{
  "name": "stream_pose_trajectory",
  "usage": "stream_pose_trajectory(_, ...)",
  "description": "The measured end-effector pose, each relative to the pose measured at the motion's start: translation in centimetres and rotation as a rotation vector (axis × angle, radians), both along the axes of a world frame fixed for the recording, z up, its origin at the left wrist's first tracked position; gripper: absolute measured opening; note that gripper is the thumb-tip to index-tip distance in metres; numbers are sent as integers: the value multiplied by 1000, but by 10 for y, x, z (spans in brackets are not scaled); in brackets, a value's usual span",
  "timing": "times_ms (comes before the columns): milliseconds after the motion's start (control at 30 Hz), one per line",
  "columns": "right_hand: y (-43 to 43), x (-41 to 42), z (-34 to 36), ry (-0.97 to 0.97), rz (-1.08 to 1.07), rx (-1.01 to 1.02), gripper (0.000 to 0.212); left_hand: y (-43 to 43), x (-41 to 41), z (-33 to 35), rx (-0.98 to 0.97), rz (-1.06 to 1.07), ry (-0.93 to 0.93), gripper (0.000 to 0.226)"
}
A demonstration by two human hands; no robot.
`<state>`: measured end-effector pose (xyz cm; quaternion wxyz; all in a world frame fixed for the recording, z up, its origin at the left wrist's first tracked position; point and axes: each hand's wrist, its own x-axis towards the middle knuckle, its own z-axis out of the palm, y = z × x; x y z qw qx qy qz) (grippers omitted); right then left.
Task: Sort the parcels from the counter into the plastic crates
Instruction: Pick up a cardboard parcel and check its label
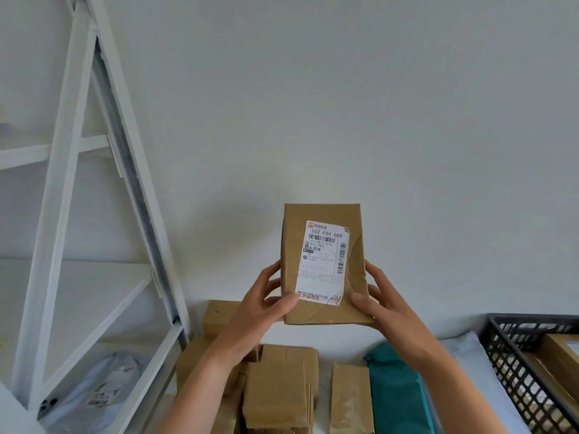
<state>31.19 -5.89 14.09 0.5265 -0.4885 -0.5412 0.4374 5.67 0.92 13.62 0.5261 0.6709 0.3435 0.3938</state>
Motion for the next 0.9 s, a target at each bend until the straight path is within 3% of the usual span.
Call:
stream_pose_trajectory(400, -30, -2, 58, -144, 67, 405, 85, -22, -18, 68, 325, -20, -63, 88)
stream_pose_trajectory(900, -14, -5, 63, -188, 80, 439, 85, -6, -18, 75, 329, -45, -115, 99)
